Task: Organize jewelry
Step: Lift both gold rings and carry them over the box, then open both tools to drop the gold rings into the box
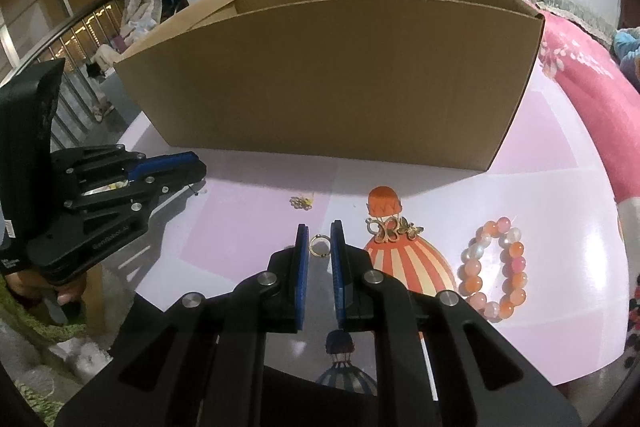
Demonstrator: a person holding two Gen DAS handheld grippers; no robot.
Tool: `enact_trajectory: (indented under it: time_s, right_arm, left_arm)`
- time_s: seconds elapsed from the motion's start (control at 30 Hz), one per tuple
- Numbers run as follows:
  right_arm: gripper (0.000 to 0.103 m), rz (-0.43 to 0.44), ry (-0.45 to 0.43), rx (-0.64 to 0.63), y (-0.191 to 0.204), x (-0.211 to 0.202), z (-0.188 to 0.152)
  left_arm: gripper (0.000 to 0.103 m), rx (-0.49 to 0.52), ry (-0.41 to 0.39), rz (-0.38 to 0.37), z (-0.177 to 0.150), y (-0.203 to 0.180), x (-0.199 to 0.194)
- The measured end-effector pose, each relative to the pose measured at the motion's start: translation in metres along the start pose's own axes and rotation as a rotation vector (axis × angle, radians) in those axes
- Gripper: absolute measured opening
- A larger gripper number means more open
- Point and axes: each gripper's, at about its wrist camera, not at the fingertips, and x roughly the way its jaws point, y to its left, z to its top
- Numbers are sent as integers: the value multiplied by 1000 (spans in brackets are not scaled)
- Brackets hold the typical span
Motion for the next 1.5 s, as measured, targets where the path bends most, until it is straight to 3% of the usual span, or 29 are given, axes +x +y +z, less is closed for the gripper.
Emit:
enact_trajectory:
  time_s: [0.3,0.43,0.57,0.77,0.9,0.97,1.13,1.27,1.5]
  right_arm:
    - [11,-4,-50,-28,2,-23,2]
    - [11,7,-98,-48,3,-44,14]
    - [11,2,-188,-105,6,-74,37]
    - [11,30,-295,-150,1,-97,90]
    - [11,24,-271,-158,-2,-76,135]
    - [11,11,-233,-157,-3,-58,151]
    - [11,-41,-58,-116,-11,2,176]
    - [11,-54,47,-43,-25,33,181]
    - [15,-59,55,-2,-30,32,177]
  left_arm:
    - [9,10,-56,9,6,-7,-30]
    - [9,9,-127,-41,23,-10,-63]
    - [9,4,-211,-101,50,-7,-93]
    - [9,18,-281,-94,99,2,-100]
    - [9,2,-209,-75,126,11,-66]
    - [9,-20,-121,-75,136,16,-37]
    - [9,-140,57,-143,141,36,18]
    - [9,-172,112,-147,137,42,33]
    - [15,-189,149,-149,131,45,38]
